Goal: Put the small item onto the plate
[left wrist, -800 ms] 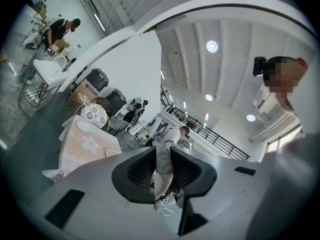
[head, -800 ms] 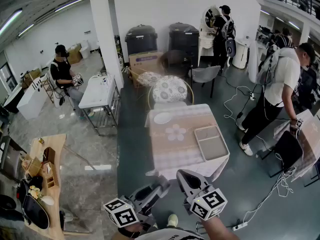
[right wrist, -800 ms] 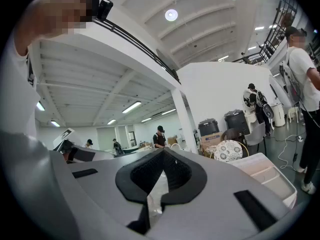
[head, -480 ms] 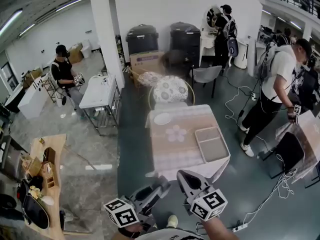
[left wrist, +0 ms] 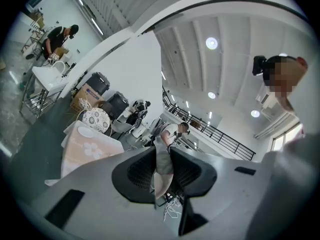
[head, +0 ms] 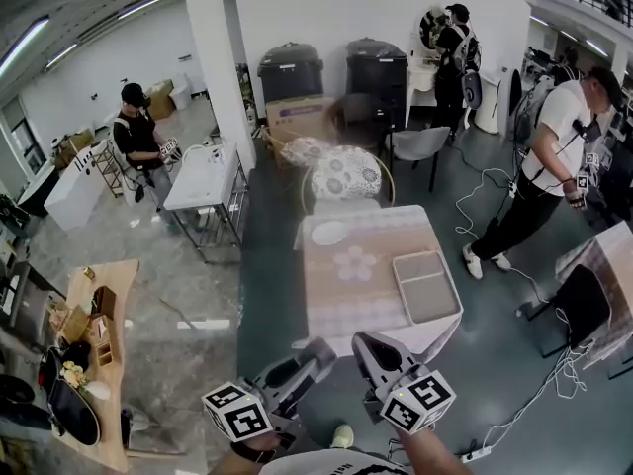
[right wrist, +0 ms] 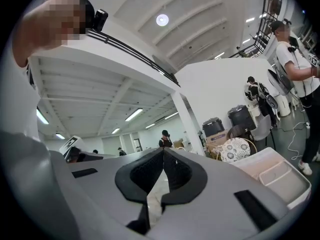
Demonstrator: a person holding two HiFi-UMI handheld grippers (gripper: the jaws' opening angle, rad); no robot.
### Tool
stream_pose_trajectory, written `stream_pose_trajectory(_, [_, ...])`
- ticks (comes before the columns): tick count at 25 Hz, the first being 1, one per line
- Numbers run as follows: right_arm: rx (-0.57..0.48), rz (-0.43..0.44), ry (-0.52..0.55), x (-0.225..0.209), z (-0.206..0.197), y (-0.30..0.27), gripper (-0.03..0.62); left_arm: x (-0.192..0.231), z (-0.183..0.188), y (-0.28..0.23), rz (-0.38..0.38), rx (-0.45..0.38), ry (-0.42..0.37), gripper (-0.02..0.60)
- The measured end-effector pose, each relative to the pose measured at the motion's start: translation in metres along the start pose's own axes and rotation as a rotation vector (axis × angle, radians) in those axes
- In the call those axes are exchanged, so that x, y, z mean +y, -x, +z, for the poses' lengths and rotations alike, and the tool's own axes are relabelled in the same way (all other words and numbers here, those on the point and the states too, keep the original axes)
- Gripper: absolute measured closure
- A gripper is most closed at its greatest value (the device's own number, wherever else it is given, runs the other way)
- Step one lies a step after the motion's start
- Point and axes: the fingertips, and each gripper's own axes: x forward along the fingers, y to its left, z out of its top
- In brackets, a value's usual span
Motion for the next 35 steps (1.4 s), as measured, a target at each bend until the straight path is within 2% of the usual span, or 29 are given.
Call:
stream_pose_trajectory(8, [0.004,-0.006,-0.009,-0.021,-0.001,-0.022,0.580,0.021,0.012,-0.019,0.013,0.003,0.006,0.494])
stream_pose_trajectory(15, [0.021,-0.035,-0.006,-0.046,-0.004,-0.063,0.580,0.065,0.035,-0.044,0.005,0.016,0.028,0.494])
stream_pose_trajectory(27, [0.020,-0.147,0.011,-0.094,0.005,-0.174,0.580,0.163,0.111,-0.095,-0.053,0.089,0.037,0.494])
stream_pose_trajectory(35, [0.024,-0.213,0.032,-0.116,0.009,-0.206,0.580,0.206,0.126,-0.130,-0.091,0.155,0.061,0.494])
